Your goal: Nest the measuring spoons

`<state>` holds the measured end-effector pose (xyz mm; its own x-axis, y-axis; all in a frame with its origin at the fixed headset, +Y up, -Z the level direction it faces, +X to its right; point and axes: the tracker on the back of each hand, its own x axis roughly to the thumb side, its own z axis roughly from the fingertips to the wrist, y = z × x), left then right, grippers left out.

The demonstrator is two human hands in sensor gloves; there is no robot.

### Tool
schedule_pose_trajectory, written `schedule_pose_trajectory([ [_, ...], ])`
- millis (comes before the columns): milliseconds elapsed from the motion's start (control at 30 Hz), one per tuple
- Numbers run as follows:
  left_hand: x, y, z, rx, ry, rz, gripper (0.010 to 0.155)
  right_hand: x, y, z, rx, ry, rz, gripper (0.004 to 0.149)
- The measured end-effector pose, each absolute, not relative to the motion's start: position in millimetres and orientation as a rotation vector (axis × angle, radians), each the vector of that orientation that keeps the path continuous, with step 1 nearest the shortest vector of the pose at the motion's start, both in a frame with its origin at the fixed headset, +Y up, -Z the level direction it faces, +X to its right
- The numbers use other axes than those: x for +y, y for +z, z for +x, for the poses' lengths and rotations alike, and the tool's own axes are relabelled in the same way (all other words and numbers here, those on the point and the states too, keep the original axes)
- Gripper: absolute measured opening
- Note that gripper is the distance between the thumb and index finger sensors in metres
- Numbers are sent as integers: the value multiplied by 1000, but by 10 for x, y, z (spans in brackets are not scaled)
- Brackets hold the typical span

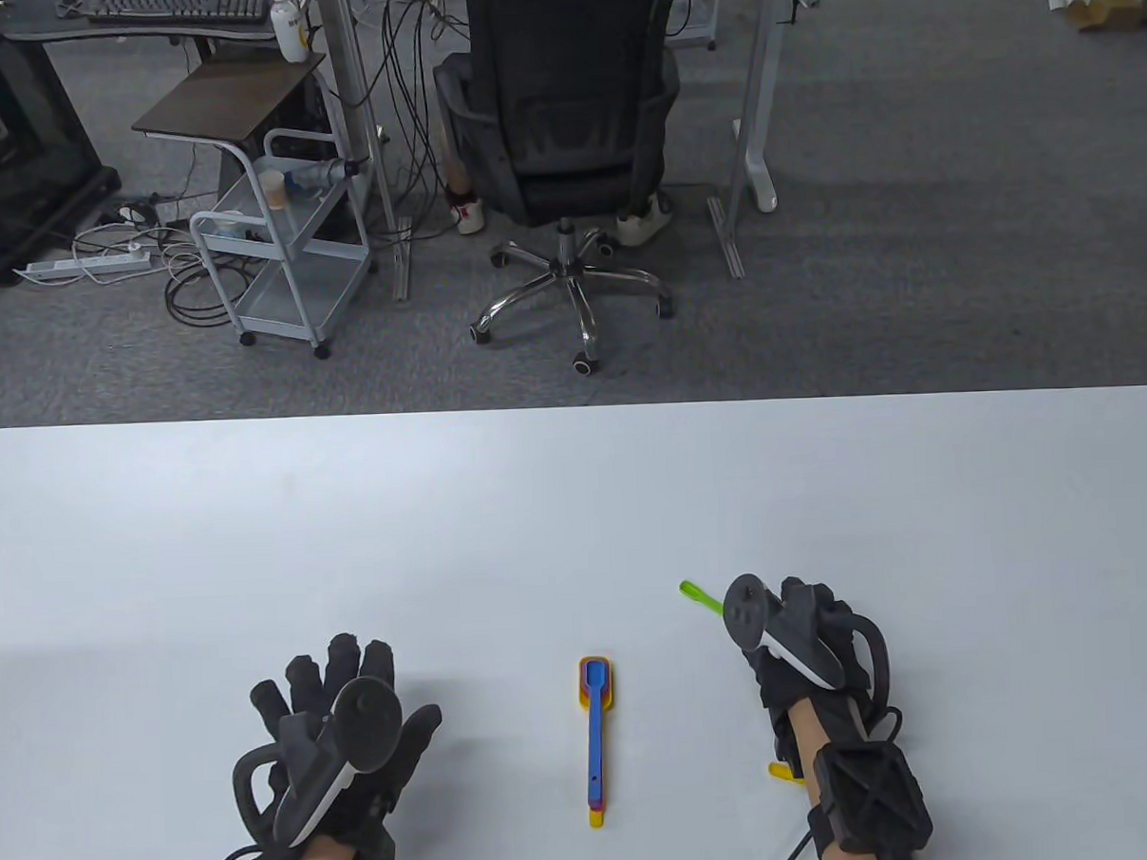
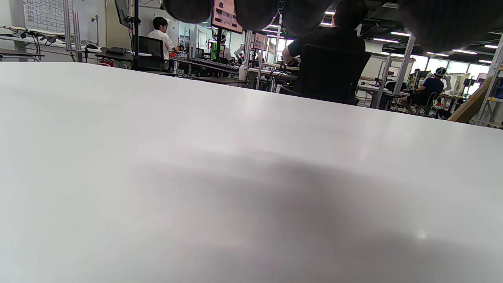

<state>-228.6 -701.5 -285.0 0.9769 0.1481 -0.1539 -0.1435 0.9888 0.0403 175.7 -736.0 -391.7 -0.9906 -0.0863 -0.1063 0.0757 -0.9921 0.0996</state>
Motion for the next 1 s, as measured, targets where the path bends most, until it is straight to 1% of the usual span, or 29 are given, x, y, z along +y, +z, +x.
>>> schedule_pose_trajectory([
  [267,-7014,-2846,-2286,157,145,30,86,-7447,-3991,1735,-150,-2985,192,54],
  [333,-7016,-2846,-2284,156,144,31,86,-7455,-4000,1729,-148,-2953,201,49],
  [600,-7019,-2846,-2282,156,142,27,86,-7438,-4018,1718,-143,-2946,189,43],
  [1000,-7019,-2853,-2267,153,136,22,86,-7441,-4056,1715,-174,-2949,105,42],
])
